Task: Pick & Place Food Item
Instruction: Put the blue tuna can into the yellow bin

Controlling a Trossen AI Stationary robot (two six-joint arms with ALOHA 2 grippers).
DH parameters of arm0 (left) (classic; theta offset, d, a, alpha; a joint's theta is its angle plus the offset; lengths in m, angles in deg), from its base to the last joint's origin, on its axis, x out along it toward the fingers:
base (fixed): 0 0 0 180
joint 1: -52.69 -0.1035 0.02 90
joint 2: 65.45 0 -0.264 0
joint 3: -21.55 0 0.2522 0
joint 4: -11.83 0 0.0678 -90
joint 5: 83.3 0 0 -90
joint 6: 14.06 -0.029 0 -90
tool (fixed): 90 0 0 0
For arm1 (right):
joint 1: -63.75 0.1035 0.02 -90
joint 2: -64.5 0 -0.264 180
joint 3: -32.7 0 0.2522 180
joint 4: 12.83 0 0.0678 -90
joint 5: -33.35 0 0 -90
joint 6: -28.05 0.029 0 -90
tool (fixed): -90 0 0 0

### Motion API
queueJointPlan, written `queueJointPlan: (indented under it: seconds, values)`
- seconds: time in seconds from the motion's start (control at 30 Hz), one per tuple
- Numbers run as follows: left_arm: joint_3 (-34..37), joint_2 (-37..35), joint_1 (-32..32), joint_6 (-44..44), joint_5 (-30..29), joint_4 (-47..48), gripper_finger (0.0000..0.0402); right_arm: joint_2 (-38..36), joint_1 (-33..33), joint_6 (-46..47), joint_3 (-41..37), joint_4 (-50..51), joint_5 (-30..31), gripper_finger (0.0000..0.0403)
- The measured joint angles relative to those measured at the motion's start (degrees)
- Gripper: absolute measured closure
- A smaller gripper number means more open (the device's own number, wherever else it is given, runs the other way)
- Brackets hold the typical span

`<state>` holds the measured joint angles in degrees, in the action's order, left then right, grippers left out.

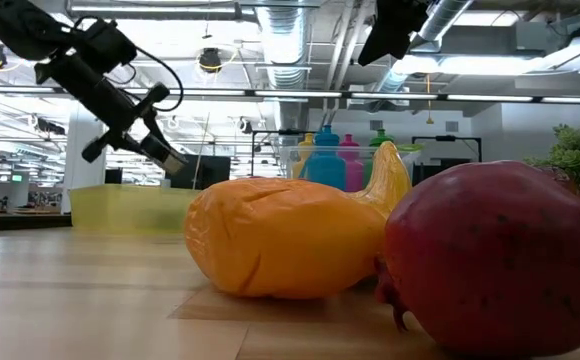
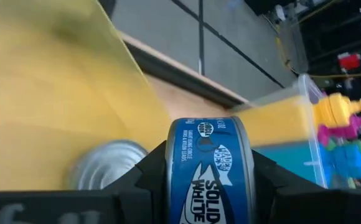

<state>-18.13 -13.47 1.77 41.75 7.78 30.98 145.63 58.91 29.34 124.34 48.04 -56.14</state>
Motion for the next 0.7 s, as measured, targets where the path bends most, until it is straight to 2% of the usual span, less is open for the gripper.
queueJointPlan:
  seconds: [0.2,0.37,0.53,0.7]
  values:
    - [1.68,1.62,1.36,-0.11,0.34,0.05,0.0281,0.00,-0.02,-0.23,0.00,-0.22,0.00,0.0403]
    - [1.86,6.71,1.40,-0.28,0.65,-2.07,0.0282,0.00,-0.02,-0.22,0.00,-1.27,0.00,0.0403]
    - [1.91,12.06,1.40,-0.33,3.17,-8.89,0.0282,0.00,0.00,-0.20,0.00,-1.33,0.00,0.0403]
    - [1.93,15.08,1.43,-0.40,3.40,-8.79,0.0282,0.00,0.00,0.08,0.00,-1.33,-0.02,0.0403]
